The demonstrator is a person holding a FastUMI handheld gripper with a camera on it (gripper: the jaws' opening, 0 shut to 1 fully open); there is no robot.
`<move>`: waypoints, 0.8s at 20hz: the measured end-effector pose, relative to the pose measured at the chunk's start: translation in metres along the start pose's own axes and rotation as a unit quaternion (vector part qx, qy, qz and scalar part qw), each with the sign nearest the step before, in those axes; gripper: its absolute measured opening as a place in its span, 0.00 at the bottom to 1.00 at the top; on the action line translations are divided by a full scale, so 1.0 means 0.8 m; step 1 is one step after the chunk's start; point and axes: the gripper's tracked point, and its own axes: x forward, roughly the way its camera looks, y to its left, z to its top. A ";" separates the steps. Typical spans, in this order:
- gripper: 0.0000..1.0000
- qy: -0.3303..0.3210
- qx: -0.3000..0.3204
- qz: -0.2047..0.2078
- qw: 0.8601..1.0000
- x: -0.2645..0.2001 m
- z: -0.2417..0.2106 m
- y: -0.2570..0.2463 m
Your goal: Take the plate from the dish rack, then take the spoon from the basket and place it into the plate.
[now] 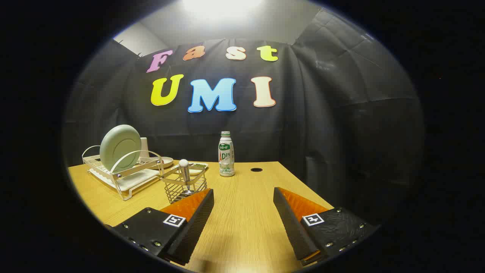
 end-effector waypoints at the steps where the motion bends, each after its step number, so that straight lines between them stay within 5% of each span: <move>1: 0.97 -0.002 0.002 -0.001 1.000 0.003 0.002 -0.002; 9: 0.97 -0.017 0.024 -0.035 0.999 0.084 0.039 -0.032; 16: 0.96 -0.030 -0.015 -0.128 0.991 -0.024 0.149 -0.095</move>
